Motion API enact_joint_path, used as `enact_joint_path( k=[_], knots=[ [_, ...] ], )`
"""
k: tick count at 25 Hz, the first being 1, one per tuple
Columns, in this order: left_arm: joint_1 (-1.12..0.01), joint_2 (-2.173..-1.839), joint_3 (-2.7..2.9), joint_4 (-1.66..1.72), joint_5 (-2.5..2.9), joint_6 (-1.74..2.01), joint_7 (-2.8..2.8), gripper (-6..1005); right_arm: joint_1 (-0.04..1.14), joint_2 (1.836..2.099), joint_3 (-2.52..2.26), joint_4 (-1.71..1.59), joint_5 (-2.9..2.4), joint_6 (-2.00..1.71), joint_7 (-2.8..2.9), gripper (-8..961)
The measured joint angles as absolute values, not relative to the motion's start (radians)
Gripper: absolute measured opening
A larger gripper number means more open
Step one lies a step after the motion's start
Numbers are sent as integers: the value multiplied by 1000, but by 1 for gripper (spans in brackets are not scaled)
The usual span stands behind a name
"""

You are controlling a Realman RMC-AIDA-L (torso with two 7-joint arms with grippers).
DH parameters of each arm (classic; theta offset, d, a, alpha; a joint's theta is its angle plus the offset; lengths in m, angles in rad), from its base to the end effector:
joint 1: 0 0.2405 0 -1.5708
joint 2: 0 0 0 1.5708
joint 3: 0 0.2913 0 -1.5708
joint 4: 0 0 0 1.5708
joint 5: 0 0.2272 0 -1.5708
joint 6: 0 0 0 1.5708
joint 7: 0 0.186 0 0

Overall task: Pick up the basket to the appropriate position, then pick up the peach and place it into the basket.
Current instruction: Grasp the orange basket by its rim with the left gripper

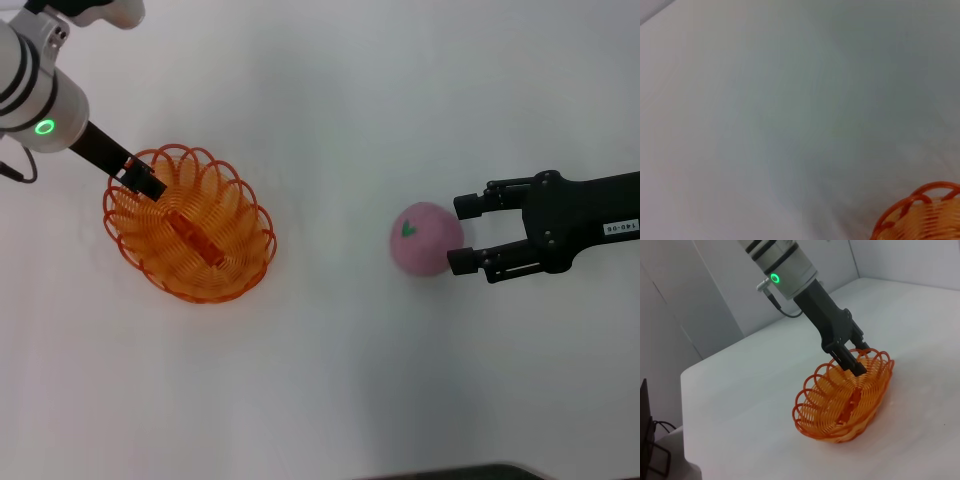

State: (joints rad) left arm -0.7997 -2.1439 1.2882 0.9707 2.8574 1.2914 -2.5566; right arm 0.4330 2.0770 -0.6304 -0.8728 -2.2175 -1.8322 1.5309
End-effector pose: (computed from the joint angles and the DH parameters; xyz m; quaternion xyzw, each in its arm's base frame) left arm -0.2399 0.4500 -0.0888 -0.8873 -0.3233 0.2268 0.2383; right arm 0.3100 0.3149 -0.0229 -0.9505 0.2555 0.1708 0.0464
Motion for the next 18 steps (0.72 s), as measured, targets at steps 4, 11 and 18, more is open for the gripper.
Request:
enact_joint_path(
  k=[4,11,18],
  knots=[
    [-800,-2145,1295,973,2858,1290,-2554,586,433,2077,-630,-875,-2216,-1833,1531,857],
    [-801,-2148,1304,977,2858,1295,-2553,286,433,2077,-630,-876,-2214,-1834,1532,857],
    [-801,-2148,1302,1003,2858,1325,-2553,156,433,2077,-629,-876,-2215,-1834,1531,858]
  ],
)
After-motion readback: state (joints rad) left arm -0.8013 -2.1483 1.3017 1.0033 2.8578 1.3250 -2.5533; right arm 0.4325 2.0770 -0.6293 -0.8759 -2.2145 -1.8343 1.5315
